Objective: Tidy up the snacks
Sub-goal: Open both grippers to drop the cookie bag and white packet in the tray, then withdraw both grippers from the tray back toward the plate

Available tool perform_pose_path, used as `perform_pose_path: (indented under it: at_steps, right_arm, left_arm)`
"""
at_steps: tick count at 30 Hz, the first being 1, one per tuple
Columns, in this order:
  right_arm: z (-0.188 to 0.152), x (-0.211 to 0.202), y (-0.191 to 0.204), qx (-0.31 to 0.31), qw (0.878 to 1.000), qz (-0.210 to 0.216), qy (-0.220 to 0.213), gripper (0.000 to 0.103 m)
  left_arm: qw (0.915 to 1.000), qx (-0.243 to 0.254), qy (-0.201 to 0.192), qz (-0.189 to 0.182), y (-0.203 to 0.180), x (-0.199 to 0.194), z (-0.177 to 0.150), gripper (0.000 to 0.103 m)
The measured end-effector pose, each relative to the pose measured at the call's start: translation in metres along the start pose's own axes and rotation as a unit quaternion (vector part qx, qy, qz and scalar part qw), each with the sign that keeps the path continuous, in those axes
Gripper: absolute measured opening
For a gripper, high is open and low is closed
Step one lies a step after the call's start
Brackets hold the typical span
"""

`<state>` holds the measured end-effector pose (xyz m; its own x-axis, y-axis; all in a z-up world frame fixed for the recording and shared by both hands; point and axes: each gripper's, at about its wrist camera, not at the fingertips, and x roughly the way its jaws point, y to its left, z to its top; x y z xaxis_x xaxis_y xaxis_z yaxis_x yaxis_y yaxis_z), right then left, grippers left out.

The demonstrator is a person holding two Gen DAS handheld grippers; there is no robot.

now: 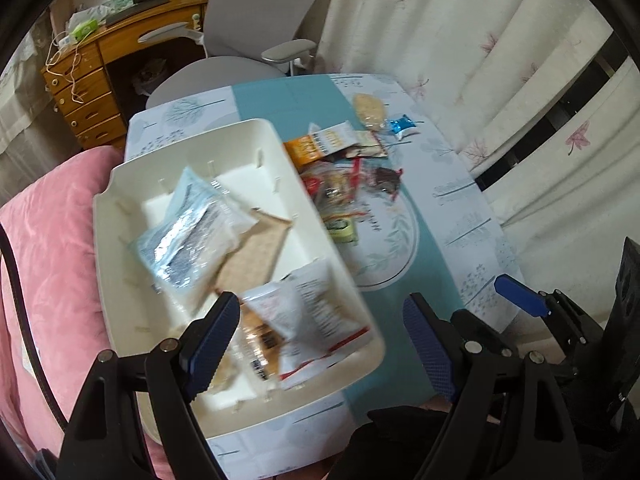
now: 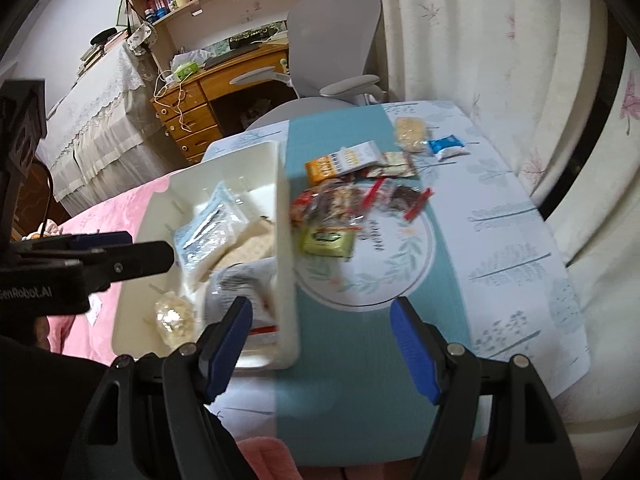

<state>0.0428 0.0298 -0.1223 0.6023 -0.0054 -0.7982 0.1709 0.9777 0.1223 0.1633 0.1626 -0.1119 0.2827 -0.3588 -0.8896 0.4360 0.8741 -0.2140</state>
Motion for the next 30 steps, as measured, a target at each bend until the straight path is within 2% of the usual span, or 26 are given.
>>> perform_pose_path:
  at_steps: [5,14,22,30]
  right_arm:
    - [0.011,0.000,-0.033,-0.016,1.000,0.000,-0.004,0.072]
    - [0.031,0.018,-0.085,-0.059,0.998,0.015,-0.003,0.072]
    - [0.049,0.041,-0.121,-0.103,0.994,0.028,-0.008,0.072]
    - [0.070,0.076,-0.136,-0.139,0.989,0.041,-0.019,0.072]
  left_arm:
    - [0.9999,-0.004,0.007,0.006,-0.028,0.014,0.017,0.083]
    - [0.9984,-0.044,0.031,0.020,-0.066,0.056,0.056,0.083]
    - [0.9944,-0.094,0.032,0.035,-0.079,0.104,0.091,0.083]
    - [0.9870,-0.132,0.075,0.053,-0.073,0.165,0.110,0.083]
